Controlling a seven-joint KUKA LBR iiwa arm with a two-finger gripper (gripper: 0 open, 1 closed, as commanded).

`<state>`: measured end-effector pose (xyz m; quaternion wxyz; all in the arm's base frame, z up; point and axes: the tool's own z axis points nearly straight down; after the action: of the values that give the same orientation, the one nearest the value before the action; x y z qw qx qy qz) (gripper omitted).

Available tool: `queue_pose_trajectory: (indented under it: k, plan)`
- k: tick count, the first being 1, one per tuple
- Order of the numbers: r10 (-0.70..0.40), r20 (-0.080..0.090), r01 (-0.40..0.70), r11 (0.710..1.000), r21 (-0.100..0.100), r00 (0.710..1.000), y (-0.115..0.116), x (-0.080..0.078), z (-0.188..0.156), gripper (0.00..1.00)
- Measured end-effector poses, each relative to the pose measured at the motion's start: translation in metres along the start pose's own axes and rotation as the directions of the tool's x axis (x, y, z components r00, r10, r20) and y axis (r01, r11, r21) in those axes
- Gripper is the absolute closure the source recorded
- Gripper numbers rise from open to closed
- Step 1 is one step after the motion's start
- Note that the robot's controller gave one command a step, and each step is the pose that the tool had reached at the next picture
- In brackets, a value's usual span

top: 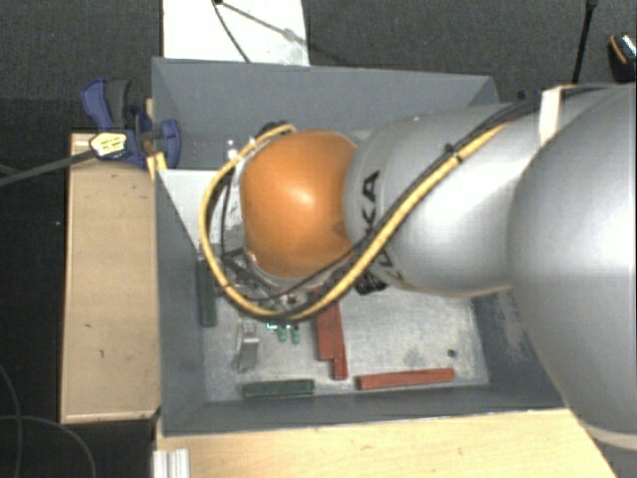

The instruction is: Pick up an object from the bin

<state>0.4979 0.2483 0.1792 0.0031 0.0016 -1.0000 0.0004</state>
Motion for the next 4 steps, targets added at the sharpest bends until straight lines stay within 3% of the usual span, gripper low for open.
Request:
queue_pose_trajectory:
  k: [1, 2, 3, 4]
  plan:
    - [0.101, 0.003, -0.101, 0.995, 0.005, 0.995, -0.088, -0.057, 0.074, 0.00]
    - [0.134, 0.002, -0.134, 0.991, 0.002, 0.991, -0.138, -0.026, 0.092, 0.00]
    - [0.133, 0.007, -0.133, 0.991, -0.001, 0.991, -0.185, -0.064, 0.109, 0.00]
    - [0.135, 0.017, -0.135, 0.991, -0.007, 0.991, -0.181, -0.067, 0.104, 1.00]
